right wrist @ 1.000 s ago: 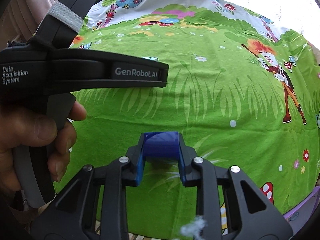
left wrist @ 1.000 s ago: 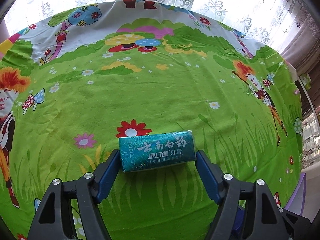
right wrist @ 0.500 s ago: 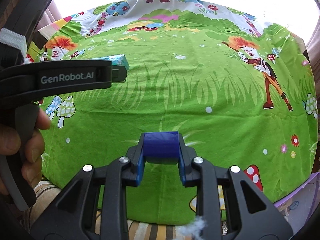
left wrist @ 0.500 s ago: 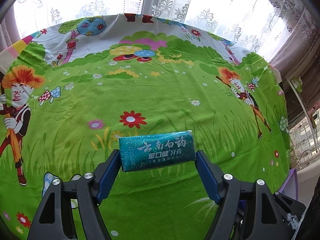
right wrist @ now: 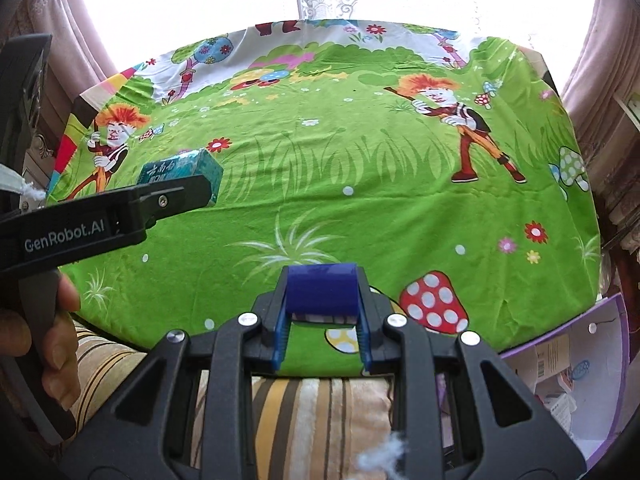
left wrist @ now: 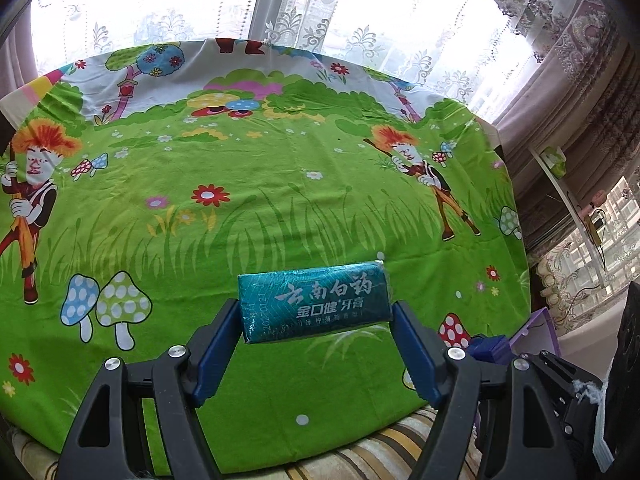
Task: Organize rigid objects
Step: 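Carry both items into the purple box and open both tools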
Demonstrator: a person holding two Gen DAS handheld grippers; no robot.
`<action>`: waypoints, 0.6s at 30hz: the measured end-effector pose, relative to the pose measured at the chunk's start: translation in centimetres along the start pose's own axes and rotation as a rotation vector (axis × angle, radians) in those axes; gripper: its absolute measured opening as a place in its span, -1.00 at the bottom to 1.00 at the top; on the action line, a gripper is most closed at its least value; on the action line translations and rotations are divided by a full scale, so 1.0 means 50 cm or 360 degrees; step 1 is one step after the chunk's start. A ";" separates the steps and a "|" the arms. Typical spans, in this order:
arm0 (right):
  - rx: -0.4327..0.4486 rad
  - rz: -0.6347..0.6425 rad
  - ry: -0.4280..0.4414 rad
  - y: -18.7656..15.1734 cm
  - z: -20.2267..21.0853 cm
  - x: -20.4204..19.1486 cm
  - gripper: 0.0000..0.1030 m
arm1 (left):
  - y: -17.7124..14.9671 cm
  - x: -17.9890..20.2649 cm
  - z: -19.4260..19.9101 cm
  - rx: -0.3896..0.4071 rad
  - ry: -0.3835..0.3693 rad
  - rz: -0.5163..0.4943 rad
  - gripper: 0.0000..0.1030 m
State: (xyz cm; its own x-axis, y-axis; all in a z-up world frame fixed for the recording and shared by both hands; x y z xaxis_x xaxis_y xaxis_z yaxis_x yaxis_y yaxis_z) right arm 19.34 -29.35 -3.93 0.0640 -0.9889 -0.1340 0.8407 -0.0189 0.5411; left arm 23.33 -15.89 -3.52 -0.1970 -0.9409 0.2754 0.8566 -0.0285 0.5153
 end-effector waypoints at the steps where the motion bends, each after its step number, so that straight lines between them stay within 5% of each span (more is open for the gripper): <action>1: 0.0006 -0.0015 -0.0007 -0.007 0.012 0.010 -0.39 | -0.008 0.012 0.006 0.0000 -0.0015 -0.0010 0.47; 18: 0.0074 -0.0226 -0.0278 -0.179 0.238 0.253 -0.39 | -0.200 0.272 0.097 -0.0104 -0.0333 -0.0266 0.47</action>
State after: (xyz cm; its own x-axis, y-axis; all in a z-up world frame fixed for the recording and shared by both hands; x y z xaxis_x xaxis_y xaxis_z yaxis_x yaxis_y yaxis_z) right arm 6.24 -43.43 -0.58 -0.1507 -0.9862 -0.0681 0.8087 -0.1626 0.5653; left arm 9.77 -26.78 -0.96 -0.4263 -0.8315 0.3561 0.8316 -0.2053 0.5161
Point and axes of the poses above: each gripper's, at about its wrist camera, not at the fingertips, and z roughly against the way its jaws point, x to its right, y to its top, the point moved 7 cm from there along -z, roughly the way its jaws point, and after that the axes turned 1 degree about y, right-handed, at the moved point
